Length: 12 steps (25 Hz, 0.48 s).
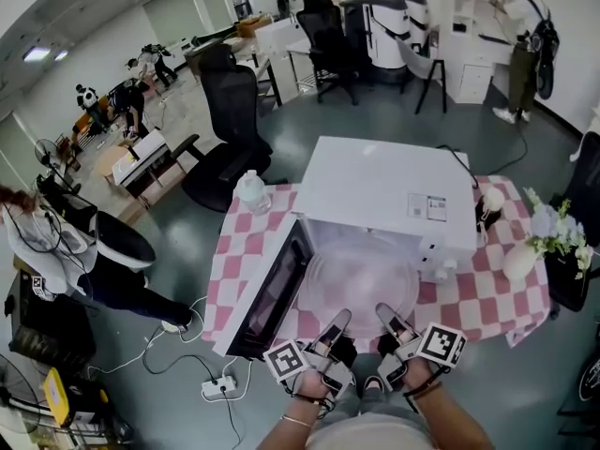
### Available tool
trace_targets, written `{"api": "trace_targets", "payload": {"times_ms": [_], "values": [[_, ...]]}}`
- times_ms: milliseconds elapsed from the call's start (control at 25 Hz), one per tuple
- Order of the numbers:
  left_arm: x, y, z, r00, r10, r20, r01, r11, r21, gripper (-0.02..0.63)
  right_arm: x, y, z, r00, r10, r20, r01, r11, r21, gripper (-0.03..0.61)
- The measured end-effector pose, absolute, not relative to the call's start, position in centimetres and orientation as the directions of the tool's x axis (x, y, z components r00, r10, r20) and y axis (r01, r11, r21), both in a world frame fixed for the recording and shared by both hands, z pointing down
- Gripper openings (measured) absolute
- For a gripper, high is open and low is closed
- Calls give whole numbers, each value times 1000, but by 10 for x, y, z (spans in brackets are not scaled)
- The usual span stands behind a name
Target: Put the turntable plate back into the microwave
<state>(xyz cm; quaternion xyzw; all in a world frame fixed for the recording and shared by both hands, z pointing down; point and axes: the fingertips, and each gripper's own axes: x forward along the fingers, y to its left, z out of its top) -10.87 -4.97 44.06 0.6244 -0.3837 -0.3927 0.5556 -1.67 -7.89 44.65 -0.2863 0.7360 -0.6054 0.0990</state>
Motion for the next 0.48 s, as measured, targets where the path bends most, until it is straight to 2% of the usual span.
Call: {"api": "trace_targets", "payload": {"times_ms": [200,320,480], "values": [[-106,-54,442,382,-921,-75,-32,-94,995,43,-15,-85,448,-825,-531,195,-301,118,-946,74],[-106,-57,443,371,-925,-80,-32,-99,995,40,-22,-92,439,-851,-511,122,-263,214,-941,75],[-107,-57,445,355,-931,-89,-26,-104,994,38,-24,-94,438,-863,-491,121,-270,246,-931,78]]}}
